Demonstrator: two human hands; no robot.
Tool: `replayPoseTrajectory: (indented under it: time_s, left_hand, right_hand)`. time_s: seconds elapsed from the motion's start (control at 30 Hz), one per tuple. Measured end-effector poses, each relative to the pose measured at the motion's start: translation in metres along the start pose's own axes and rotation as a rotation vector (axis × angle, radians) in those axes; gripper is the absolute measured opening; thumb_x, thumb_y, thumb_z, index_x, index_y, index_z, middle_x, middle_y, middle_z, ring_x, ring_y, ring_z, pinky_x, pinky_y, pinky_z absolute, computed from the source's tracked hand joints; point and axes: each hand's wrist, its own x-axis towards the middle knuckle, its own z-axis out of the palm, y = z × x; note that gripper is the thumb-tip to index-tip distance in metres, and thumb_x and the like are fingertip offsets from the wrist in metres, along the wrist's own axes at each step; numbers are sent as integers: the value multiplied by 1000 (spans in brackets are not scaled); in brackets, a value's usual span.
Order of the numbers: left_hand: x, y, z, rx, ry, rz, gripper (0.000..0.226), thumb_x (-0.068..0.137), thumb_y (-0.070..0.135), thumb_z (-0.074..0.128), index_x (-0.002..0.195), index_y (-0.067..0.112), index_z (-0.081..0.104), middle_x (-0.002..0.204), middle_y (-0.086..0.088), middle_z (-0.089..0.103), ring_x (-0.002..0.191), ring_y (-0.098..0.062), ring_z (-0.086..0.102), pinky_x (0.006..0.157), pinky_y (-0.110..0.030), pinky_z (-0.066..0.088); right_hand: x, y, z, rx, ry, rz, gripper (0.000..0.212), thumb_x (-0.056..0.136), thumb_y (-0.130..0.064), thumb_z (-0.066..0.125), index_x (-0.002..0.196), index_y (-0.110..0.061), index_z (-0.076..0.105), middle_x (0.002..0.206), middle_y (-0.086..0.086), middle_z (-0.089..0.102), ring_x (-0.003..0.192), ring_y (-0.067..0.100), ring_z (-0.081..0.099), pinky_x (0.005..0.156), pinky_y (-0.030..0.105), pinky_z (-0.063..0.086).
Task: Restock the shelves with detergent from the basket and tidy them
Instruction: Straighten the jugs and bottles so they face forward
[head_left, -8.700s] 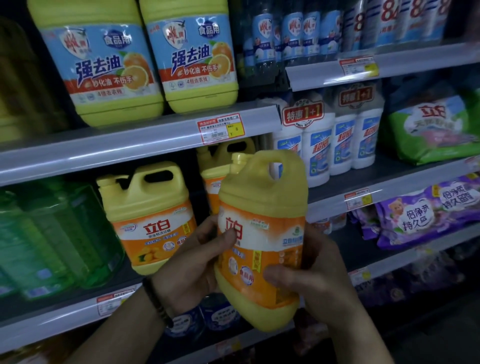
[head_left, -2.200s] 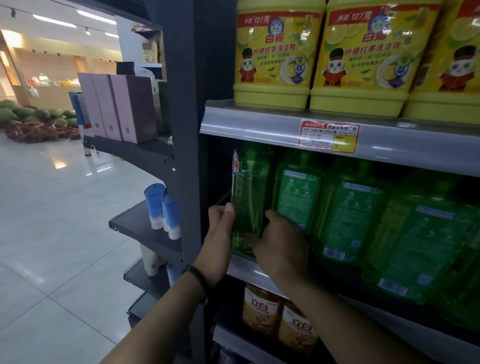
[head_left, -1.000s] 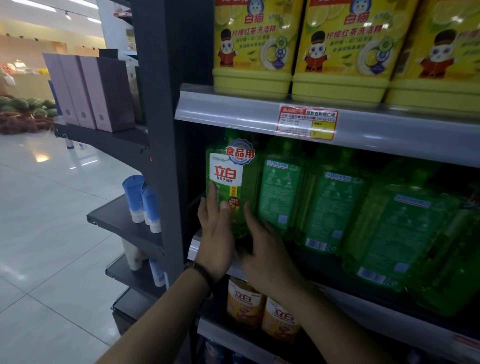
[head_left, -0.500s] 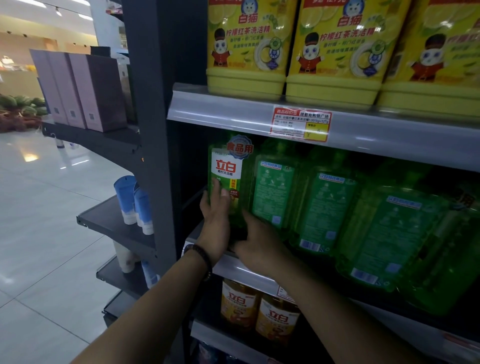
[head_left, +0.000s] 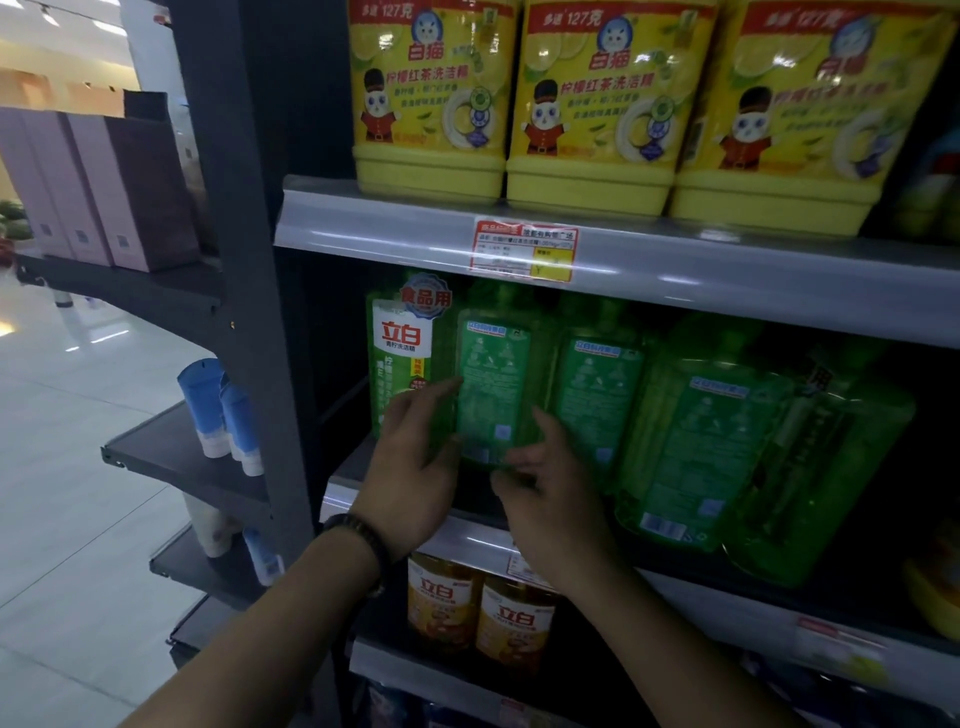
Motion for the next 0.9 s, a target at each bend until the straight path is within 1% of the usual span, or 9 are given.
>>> replayPoseTrajectory:
  time_s: [0.2,0.33,0.4,0.47,0.53,0.73,0.8,0.87,0.9]
  left_hand:
    - [16,47,14,428,9,124,90,91,6,59,158,56,25,145,-15,31,128,-41,40,105,-52,48]
    - [34,78,23,662,-57,11,97,86,18,66,161,52,15,156,-22,13,134,-48,33,103,-54,48]
    - [41,80,27,765,-74,6,98,84,26,68,160,51,12,156,-23,10,133,-49,33,99,-54,52]
    - [44,77,30,827,-73,14,101,81,31,70,159,52,10,155,-23,11,131,-50,35,95,-56,54]
    - [45,76,34,838,-48,18,99,81,32,70,158,51,11,155,-24,12,132,-51,35,94,-57,54]
    - [51,75,38,784,-24,47,87,82,23,67,154,44,22,154,-22,16,131,-53,37,94,-57,53]
    - [54,72,37,808,-32,76,87,81,24,67,155,40,25,151,-23,21,129,-53,38,99,-55,49]
    - [58,71,34,865,-38,86,89,80,30,68,156,38,24,150,-24,23,129,-53,37,105,-54,43]
    - [60,71,33,895,-34,78,90,80,32,69,157,38,22,150,-24,22,129,-54,37,106,-54,42]
  right_hand:
    - [8,-4,-8,118,-33,71,91,97,-4,70,169,-26,18,102,-8,69,98,16,69,92,44,58]
    - [12,-10,-9,202,-61,82,88,99,0,68,168,-27,21,136,4,66,119,23,65,85,27,54]
    - [15,-8,-7,196,-71,98,92,98,-3,71,169,-30,19,151,7,58,132,26,61,96,35,56]
    - [17,-6,-5,190,-75,106,97,94,-6,74,169,-33,18,156,8,55,138,29,58,107,49,54]
    - [19,-4,-3,203,-81,108,102,88,-13,77,169,-34,19,157,8,55,138,28,58,110,54,53]
    - [27,1,-1,256,-117,178,92,74,-23,76,160,-29,43,140,-3,65,126,21,62,100,44,56]
    - [28,3,-1,238,-135,196,81,83,-12,75,158,-22,47,130,0,67,108,19,64,86,38,57]
    - [27,10,1,219,-133,167,80,91,0,71,162,-22,41,133,2,68,86,4,67,78,35,61]
    - [25,12,2,207,-134,167,83,92,1,70,165,-24,37,138,6,65,76,-3,65,69,24,59]
